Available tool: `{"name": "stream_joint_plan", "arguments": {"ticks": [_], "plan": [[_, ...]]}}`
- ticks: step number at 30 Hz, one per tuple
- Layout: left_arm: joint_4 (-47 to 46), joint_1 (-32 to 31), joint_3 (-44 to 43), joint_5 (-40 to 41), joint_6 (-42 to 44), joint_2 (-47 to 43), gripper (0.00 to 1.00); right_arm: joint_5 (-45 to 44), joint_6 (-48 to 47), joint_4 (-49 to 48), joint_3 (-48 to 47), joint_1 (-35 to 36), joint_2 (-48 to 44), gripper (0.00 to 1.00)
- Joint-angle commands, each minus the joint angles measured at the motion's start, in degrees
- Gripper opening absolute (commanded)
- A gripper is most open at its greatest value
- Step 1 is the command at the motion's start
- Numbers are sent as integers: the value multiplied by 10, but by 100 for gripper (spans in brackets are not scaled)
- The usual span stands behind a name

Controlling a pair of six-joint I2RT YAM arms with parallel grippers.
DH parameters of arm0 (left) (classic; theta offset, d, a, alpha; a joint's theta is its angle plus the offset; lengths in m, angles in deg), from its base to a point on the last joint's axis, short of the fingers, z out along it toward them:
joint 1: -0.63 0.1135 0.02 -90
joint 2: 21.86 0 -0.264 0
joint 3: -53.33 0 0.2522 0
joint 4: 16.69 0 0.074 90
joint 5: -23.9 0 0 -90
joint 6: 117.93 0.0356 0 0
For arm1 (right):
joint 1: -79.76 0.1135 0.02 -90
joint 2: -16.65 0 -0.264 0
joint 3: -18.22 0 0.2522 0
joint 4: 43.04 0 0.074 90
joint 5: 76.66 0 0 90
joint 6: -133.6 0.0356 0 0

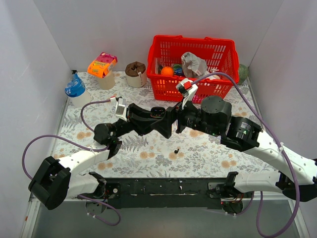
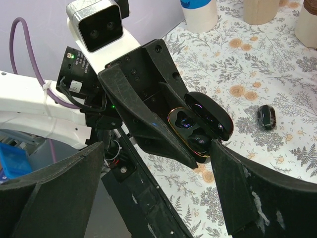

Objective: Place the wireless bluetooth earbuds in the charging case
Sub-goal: Adjust the earbud with the charging case.

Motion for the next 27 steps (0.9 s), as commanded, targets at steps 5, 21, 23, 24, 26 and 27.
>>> {"name": "stream_joint_plan", "arguments": {"ticks": [5, 21, 23, 24, 26, 27], "plan": [[-9, -2, -19, 7, 11, 3, 0, 18, 16, -23, -19, -1, 18, 94], [-28, -2, -17, 5, 4, 10, 0, -27, 7, 1, -39, -1, 19, 94], [-27, -3, -16, 4, 4, 7, 0, -38, -1, 10, -42, -1, 11, 94], [-29, -2, -15, 3, 4, 6, 0, -40, -4, 12, -44, -1, 10, 94], [-28, -2, -12, 4, 4, 4, 0, -47, -7, 19, -47, -2, 5, 94], [-27, -2, -11, 4, 4, 3, 0, -48, -9, 25, -50, -1, 4, 94]]}}
